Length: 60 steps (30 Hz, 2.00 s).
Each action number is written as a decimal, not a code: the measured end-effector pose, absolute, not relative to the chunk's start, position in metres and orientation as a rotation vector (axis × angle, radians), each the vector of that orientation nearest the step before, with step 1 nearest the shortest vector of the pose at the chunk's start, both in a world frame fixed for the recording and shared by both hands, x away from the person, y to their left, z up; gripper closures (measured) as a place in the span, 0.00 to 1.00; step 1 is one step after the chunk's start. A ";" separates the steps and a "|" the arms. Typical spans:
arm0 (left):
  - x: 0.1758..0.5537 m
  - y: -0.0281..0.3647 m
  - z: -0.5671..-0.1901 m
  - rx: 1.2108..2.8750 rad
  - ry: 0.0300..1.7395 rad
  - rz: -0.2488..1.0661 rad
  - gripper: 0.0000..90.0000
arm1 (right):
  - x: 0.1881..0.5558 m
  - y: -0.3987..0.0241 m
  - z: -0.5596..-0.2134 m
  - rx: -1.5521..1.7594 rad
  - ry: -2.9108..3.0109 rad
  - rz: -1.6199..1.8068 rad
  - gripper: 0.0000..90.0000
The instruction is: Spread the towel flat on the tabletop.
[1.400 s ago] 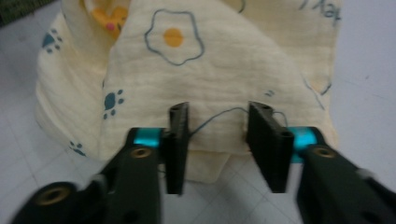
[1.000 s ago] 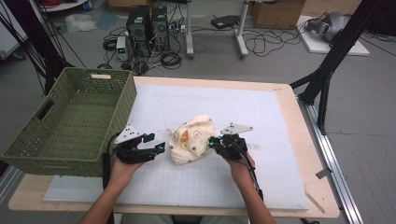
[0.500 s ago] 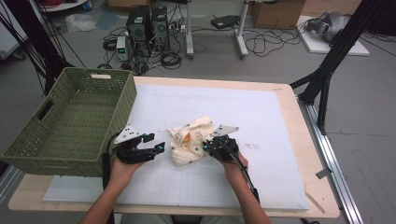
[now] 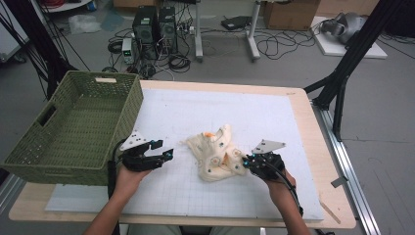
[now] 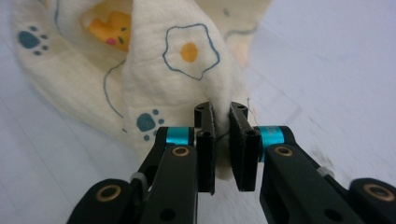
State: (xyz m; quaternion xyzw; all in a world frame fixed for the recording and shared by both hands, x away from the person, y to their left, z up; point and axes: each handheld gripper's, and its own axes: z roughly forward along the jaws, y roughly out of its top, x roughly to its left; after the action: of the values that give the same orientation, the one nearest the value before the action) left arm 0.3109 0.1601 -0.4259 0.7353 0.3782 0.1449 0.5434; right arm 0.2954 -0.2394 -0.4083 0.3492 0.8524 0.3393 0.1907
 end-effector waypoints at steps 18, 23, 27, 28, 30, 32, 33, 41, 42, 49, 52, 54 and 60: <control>0.333 0.121 -0.424 1.765 0.906 0.270 0.45 | 0.280 -0.279 -0.409 1.161 2.180 1.135 0.47; 0.352 0.089 -0.430 1.840 0.909 0.236 0.42 | 0.282 -0.280 -0.412 1.172 2.177 1.140 0.46; 0.359 0.066 -0.434 1.920 0.887 0.250 0.42 | 0.282 -0.280 -0.412 1.170 2.176 1.143 0.46; 0.359 0.066 -0.434 1.920 0.887 0.250 0.42 | 0.282 -0.280 -0.412 1.170 2.176 1.143 0.46; 0.361 0.057 -0.437 1.953 0.870 0.272 0.44 | 0.282 -0.281 -0.413 1.172 2.176 1.146 0.45; 0.361 0.053 -0.441 2.009 0.844 0.290 0.63 | 0.282 -0.282 -0.414 1.176 2.179 1.153 0.45; 0.360 0.052 -0.444 2.066 0.803 0.297 0.78 | 0.282 -0.282 -0.415 1.178 2.181 1.160 0.45; 0.355 0.102 -0.421 1.844 0.884 0.368 0.96 | 0.284 -0.282 -0.418 1.182 2.170 1.167 0.40; 0.355 0.102 -0.421 1.844 0.884 0.368 0.96 | 0.284 -0.282 -0.418 1.182 2.170 1.167 0.40; 0.341 0.160 -0.412 1.769 0.983 0.456 0.96 | 0.291 -0.275 -0.414 1.198 2.156 1.199 0.41; 0.338 0.168 -0.412 1.762 1.000 0.471 0.96 | 0.301 -0.269 -0.411 1.220 2.131 1.207 0.44; 0.336 0.173 -0.413 1.754 1.006 0.474 0.96 | 0.310 -0.261 -0.411 1.231 2.131 1.216 0.47; 0.334 0.174 -0.418 1.771 1.014 0.485 0.96 | 0.335 -0.221 -0.415 1.193 2.211 1.213 0.48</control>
State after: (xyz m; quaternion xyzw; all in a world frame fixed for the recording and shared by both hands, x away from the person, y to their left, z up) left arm 0.3337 0.1741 -0.4180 0.7317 0.4191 0.2005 0.4987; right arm 0.3349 -0.2215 -0.4154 0.4211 0.7803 0.4281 0.1749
